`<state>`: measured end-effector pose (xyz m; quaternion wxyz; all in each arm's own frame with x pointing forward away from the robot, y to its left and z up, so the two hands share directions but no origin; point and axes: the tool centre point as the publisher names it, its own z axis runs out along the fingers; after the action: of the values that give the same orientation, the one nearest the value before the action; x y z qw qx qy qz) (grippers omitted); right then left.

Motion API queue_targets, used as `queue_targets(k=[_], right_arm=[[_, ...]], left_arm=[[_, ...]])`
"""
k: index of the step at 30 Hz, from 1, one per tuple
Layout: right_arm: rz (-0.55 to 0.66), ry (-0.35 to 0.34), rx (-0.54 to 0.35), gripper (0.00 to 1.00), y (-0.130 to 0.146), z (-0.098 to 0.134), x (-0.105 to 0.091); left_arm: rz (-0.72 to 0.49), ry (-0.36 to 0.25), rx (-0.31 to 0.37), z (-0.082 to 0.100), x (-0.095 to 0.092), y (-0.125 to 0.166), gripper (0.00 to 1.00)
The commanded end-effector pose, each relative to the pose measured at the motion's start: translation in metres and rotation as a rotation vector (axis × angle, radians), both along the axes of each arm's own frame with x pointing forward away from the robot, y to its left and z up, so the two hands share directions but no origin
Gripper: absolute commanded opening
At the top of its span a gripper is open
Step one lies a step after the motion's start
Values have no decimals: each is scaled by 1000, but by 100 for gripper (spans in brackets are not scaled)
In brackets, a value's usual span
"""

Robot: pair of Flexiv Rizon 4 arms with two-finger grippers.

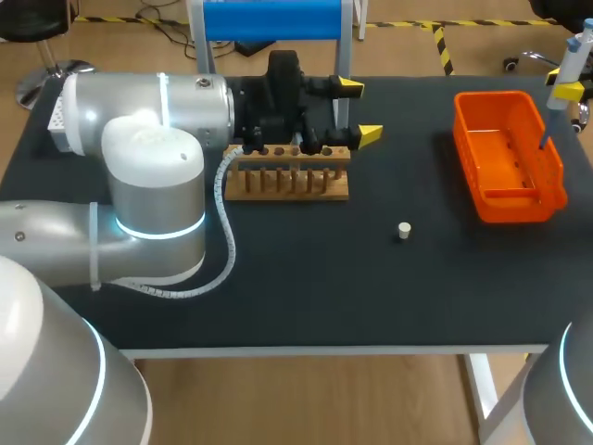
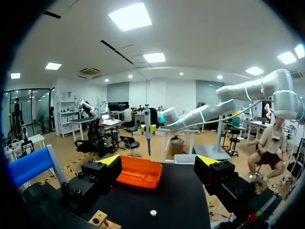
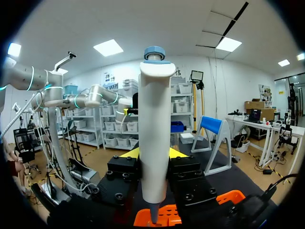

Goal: Invert the test tube, pick up the pipette, mount the tip to pipette, aspirate from beaker and dispense into the tube, eject the tip, return the pipette, and cap with the stopper.

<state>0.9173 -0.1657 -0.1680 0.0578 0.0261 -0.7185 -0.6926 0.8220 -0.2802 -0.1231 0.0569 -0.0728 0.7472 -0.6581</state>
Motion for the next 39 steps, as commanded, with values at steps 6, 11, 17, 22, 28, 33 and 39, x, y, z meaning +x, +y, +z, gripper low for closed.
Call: queue_targets(k=[6, 11, 17, 22, 28, 33, 39], right_arm=[[-17, -85, -44, 0, 32, 13, -42], [12, -101, -54, 0, 61, 15, -63], [28, -115, -100, 0, 95, 12, -85], [32, -108, -126, 0, 126, 9, -101], [55, -96, -130, 0, 160, 11, -121], [56, -88, -128, 0, 164, 11, -123], [56, -88, -128, 0, 164, 11, -123]], left_arm=[[-2, 1, 3, 1, 0, -1, 100], [-2, 1, 3, 1, 0, -1, 100], [-2, 1, 3, 1, 0, -1, 100], [-2, 1, 3, 1, 0, -1, 100], [-2, 1, 3, 1, 0, -1, 100], [-2, 1, 3, 1, 0, -1, 100], [-2, 1, 3, 1, 0, -1, 100]])
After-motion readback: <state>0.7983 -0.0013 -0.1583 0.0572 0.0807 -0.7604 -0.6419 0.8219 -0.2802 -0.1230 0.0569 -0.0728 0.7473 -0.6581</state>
